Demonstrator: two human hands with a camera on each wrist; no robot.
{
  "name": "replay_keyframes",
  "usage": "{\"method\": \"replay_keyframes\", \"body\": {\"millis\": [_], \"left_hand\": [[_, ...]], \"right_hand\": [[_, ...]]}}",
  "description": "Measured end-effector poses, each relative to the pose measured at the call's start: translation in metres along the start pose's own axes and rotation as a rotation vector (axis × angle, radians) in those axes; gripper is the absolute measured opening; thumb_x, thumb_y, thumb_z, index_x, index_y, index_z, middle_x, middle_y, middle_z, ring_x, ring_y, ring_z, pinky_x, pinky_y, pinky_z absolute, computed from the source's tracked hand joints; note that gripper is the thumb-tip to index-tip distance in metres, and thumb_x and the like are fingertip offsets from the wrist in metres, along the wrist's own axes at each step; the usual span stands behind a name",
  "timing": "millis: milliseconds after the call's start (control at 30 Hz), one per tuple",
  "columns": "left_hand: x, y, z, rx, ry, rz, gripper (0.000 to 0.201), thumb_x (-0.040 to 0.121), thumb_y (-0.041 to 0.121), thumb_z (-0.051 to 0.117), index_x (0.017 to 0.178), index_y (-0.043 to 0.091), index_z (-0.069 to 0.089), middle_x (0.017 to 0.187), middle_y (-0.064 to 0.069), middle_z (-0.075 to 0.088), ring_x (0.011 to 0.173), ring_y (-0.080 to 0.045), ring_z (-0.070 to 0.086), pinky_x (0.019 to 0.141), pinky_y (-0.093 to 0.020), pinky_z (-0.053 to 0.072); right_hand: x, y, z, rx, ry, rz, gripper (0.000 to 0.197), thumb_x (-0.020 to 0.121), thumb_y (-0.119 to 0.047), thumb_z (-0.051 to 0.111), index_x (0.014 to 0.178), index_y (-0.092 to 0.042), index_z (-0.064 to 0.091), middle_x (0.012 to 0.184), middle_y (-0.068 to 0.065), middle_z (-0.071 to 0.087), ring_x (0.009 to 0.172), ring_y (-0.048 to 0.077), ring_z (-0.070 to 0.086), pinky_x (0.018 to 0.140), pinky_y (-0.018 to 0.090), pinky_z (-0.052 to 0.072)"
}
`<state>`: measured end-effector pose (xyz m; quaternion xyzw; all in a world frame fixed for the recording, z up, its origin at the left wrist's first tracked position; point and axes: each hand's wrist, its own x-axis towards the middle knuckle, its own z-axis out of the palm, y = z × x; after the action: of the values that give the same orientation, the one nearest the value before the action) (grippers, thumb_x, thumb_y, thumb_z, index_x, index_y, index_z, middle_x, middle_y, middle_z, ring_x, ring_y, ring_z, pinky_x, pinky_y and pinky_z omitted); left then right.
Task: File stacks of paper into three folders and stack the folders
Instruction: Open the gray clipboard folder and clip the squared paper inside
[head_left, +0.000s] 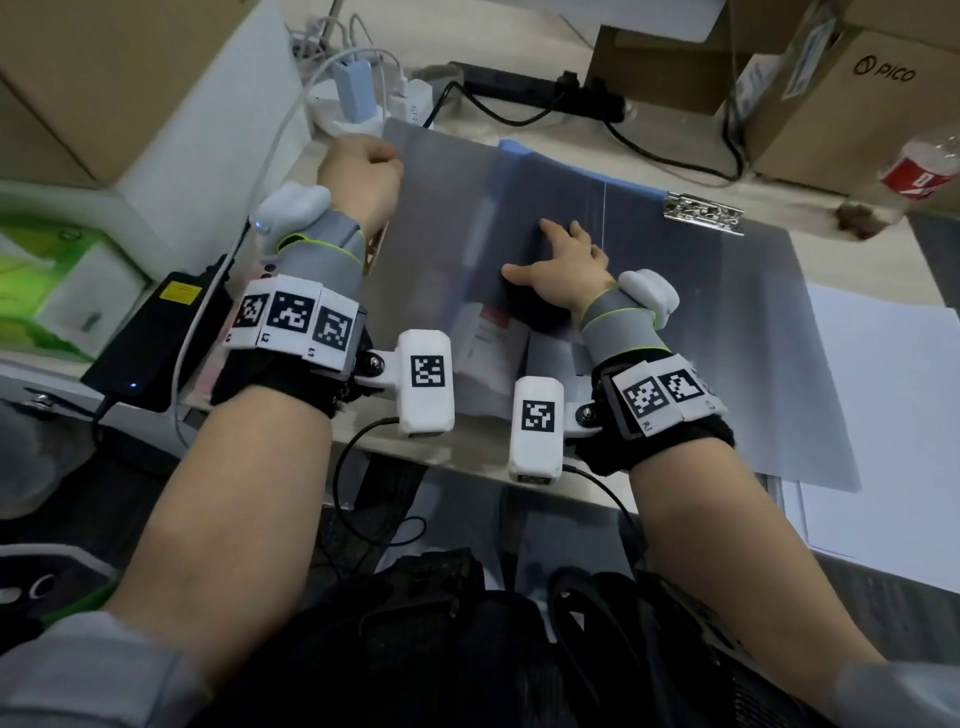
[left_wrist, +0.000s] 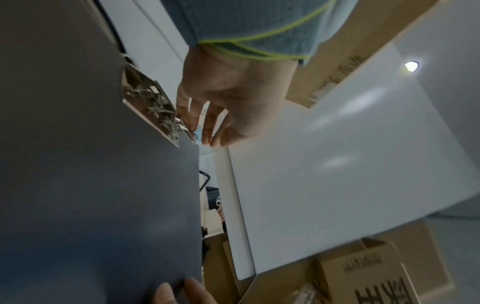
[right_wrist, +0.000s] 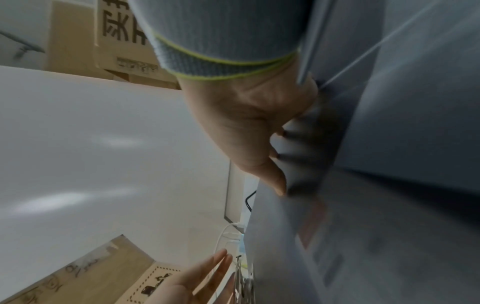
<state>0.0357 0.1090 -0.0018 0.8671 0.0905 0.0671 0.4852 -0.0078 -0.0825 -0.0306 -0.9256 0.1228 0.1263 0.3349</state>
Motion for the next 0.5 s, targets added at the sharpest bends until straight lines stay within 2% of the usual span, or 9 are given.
{"method": "replay_keyframes", "body": {"millis": [33, 100, 133, 200, 267, 300, 367, 433, 500], "left_hand": [[-0.001, 0.007, 0.002, 0.080, -0.012, 0.028, 0.029, 0.084, 0.016, 0.050, 0.104, 0.013, 0.071, 0.109, -0.011, 0.068, 0.105, -0.029, 0.060, 0.088, -0.025, 0.046], [-0.003, 0.021, 0.008, 0.252, -0.048, 0.073, 0.028, 0.087, 0.019, 0.052, 0.109, 0.011, 0.069, 0.114, -0.012, 0.067, 0.112, -0.030, 0.058, 0.089, -0.028, 0.044], [-0.005, 0.027, 0.011, 0.323, -0.076, 0.101, 0.026, 0.086, 0.021, 0.054, 0.103, 0.010, 0.069, 0.110, -0.014, 0.067, 0.109, -0.032, 0.058, 0.088, -0.031, 0.045], [-0.008, 0.043, 0.026, 0.364, -0.176, 0.146, 0.018, 0.080, 0.027, 0.057, 0.081, 0.013, 0.067, 0.094, -0.016, 0.065, 0.092, -0.030, 0.059, 0.082, -0.033, 0.045], [-0.011, 0.059, 0.048, 0.326, -0.321, 0.155, 0.020, 0.082, 0.026, 0.059, 0.065, 0.018, 0.054, 0.080, -0.010, 0.056, 0.076, -0.022, 0.051, 0.076, -0.030, 0.041], [-0.013, 0.064, 0.058, 0.317, -0.376, 0.154, 0.020, 0.086, 0.022, 0.059, 0.068, 0.018, 0.054, 0.080, -0.007, 0.054, 0.076, -0.018, 0.049, 0.075, -0.027, 0.038], [-0.013, 0.072, 0.080, 0.296, -0.435, 0.168, 0.008, 0.090, 0.020, 0.059, 0.093, 0.014, 0.064, 0.094, -0.005, 0.059, 0.088, -0.017, 0.054, 0.078, -0.024, 0.039], [-0.013, 0.078, 0.103, 0.267, -0.453, 0.171, 0.026, 0.090, 0.019, 0.060, 0.113, 0.009, 0.064, 0.111, -0.008, 0.064, 0.103, -0.020, 0.060, 0.082, -0.023, 0.041], [-0.012, 0.082, 0.123, 0.272, -0.469, 0.178, 0.030, 0.089, 0.018, 0.061, 0.117, 0.008, 0.064, 0.119, -0.010, 0.065, 0.111, -0.023, 0.060, 0.086, -0.023, 0.043]], "right_hand": [[0.001, 0.002, -0.006, -0.001, 0.018, -0.015, 0.070, 0.088, -0.038, 0.061, 0.148, -0.025, 0.027, 0.159, 0.002, 0.014, 0.144, 0.034, 0.012, 0.118, 0.038, 0.016], [0.005, 0.008, -0.018, 0.065, 0.068, -0.042, 0.060, 0.086, -0.033, 0.065, 0.140, -0.019, 0.043, 0.147, 0.005, 0.039, 0.136, 0.031, 0.034, 0.113, 0.033, 0.029], [0.007, 0.011, -0.023, 0.120, 0.094, -0.046, 0.057, 0.084, -0.029, 0.068, 0.136, -0.016, 0.048, 0.140, 0.006, 0.048, 0.130, 0.027, 0.043, 0.110, 0.032, 0.035], [0.009, 0.021, -0.035, 0.191, 0.157, -0.035, 0.055, 0.079, -0.024, 0.074, 0.130, -0.015, 0.055, 0.129, 0.006, 0.058, 0.120, 0.021, 0.054, 0.104, 0.033, 0.043], [0.012, 0.033, -0.047, 0.222, 0.221, -0.028, 0.051, 0.075, -0.018, 0.076, 0.123, -0.013, 0.060, 0.120, 0.008, 0.064, 0.110, 0.020, 0.060, 0.097, 0.036, 0.050], [0.014, 0.038, -0.050, 0.222, 0.242, -0.034, 0.048, 0.075, -0.016, 0.076, 0.121, -0.012, 0.062, 0.117, 0.008, 0.066, 0.105, 0.020, 0.061, 0.095, 0.036, 0.050], [0.017, 0.048, -0.059, 0.176, 0.274, -0.051, 0.043, 0.077, -0.013, 0.073, 0.119, -0.012, 0.064, 0.115, 0.008, 0.067, 0.105, 0.018, 0.062, 0.097, 0.030, 0.047], [0.020, 0.061, -0.068, 0.109, 0.288, -0.060, 0.043, 0.080, -0.013, 0.070, 0.122, -0.013, 0.062, 0.120, 0.006, 0.066, 0.113, 0.019, 0.060, 0.099, 0.025, 0.043], [0.023, 0.074, -0.076, 0.031, 0.284, -0.050, 0.048, 0.081, -0.019, 0.071, 0.127, -0.016, 0.059, 0.127, 0.005, 0.061, 0.120, 0.021, 0.055, 0.101, 0.025, 0.039]]}}
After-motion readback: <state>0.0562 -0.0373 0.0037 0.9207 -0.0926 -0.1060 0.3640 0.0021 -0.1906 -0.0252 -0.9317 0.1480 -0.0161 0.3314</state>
